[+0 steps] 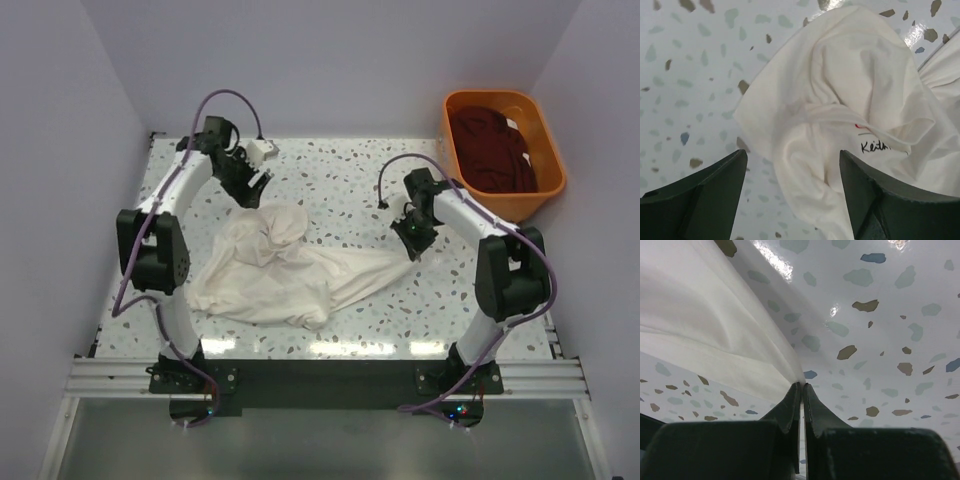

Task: Fold and stack the t-shirts
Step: Flatten the tshirt out

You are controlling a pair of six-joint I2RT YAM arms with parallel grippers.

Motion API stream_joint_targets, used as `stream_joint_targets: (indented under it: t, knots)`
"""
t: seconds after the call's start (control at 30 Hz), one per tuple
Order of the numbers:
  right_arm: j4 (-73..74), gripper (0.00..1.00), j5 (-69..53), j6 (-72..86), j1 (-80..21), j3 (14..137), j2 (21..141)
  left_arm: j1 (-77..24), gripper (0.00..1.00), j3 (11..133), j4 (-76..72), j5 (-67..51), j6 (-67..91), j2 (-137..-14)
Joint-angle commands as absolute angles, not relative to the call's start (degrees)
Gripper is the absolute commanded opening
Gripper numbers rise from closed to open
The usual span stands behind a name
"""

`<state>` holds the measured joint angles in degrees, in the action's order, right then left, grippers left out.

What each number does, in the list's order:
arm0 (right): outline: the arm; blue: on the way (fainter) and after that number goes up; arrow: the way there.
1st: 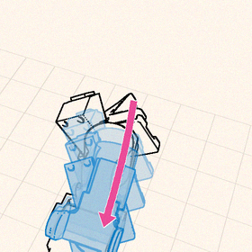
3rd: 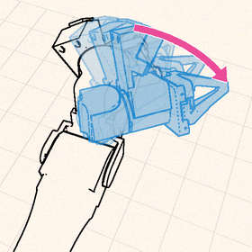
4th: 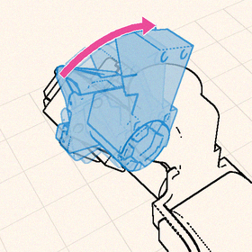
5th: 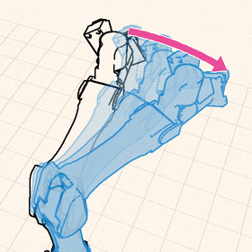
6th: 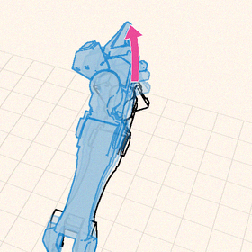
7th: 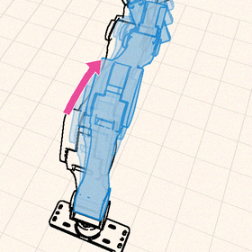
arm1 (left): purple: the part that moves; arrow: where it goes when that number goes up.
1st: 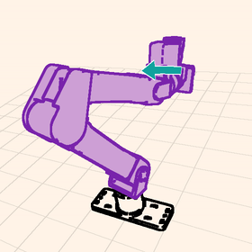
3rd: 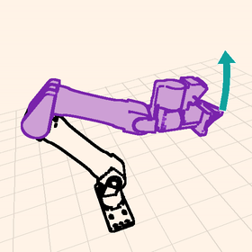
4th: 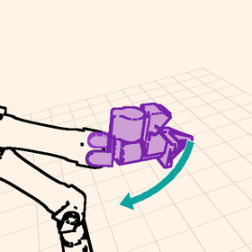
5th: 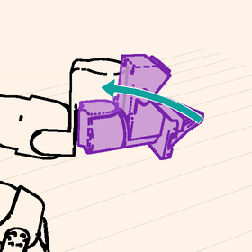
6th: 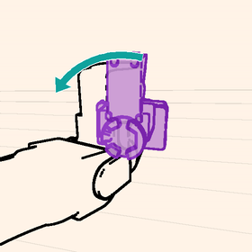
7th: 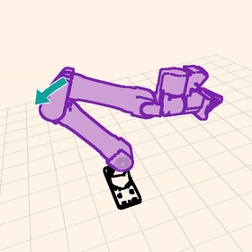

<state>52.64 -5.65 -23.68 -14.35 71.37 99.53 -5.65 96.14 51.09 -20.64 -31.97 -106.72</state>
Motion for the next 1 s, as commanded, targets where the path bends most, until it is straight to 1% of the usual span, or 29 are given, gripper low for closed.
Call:
stream_joint_targets:
  t: [0.0,0.13,0.23,0.33,0.37,0.43,0.47,0.5,0.57,0.6,0.67,0.7,0.77,0.8,0.87,0.9,0.97]
  knots:
    - [54.49,0.00,-6.41,-24.43,-13.45,74.79,100.20,-8.34,0.79,101.32,54.74,-24.78,-43.30,-115.89]
    - [55.11,0.00,-6.68,-24.52,-13.01,75.76,100.99,-11.77,0.79,103.19,55.73,-20.32,-51.23,-119.26]
    - [55.46,0.00,-6.68,-24.52,-12.75,76.38,101.69,-12.13,0.76,102.83,55.11,-17.24,-54.49,-120.14]
    - [55.37,0.00,-6.16,-24.96,-12.31,76.47,102.04,-12.04,0.50,102.48,57.29,-14.60,-56.60,-120.67]
    - [55.28,0.00,-6.07,-25.13,-12.22,76.46,102.22,-11.61,0.32,102.13,57.57,-14.15,-56.25,-119.46]
    - [55.46,0.00,-5.89,-25.57,-11.61,76.38,102.30,-9.33,0.17,100.99,58.88,-15.02,-55.55,-117.43]
    - [55.46,0.00,-5.80,-25.66,-11.34,76.20,102.22,-8.19,0.05,100.55,59.50,-15.55,-54.59,-114.81]
    - [55.46,0.00,-5.71,-25.93,-11.16,76.11,101.87,-5.30,0.01,99.59,60.20,-16.95,-54.32,-113.31]
    - [55.46,0.00,-5.54,-26.02,-10.90,75.94,101.60,-1.78,0.00,98.09,61.70,-18.10,-53.44,-108.49]
    - [55.55,0.00,-5.45,-26.28,-10.90,75.94,101.34,2.07,0.00,96.17,62.57,-18.98,-53.18,-106.98]
    - [56.07,0.00,-5.54,-26.45,-10.99,75.59,100.73,6.04,0.00,93.79,63.37,-19.95,-52.30,-102.95]
    - [56.16,0.00,-5.54,-26.72,-10.99,75.41,100.55,9.89,0.00,90.73,63.63,-20.82,-51.77,-101.70]
    - [56.86,0.00,-5.45,-27.24,-10.99,74.80,99.41,13.52,0.00,86.86,63.63,-20.66,-49.50,-98.11]
    - [57.13,0.00,-5.36,-27.77,-10.99,73.84,98.97,16.67,0.00,82.40,63.55,-19.18,-48.53,-97.13]
    - [57.74,0.00,-5.01,-28.39,-10.99,71.56,97.39,19.85,0.00,77.20,62.76,-17.06,-46.33,-93.89]
    - [57.74,0.00,-4.92,-29.00,-10.99,70.59,96.86,22.82,0.00,71.69,61.27,-13.83,-45.62,-93.00]
    - [57.66,0.00,-4.83,-29.53,-10.99,67.87,95.89,24.95,0.00,66.12,59.69,-10.04,-44.83,-91.68]
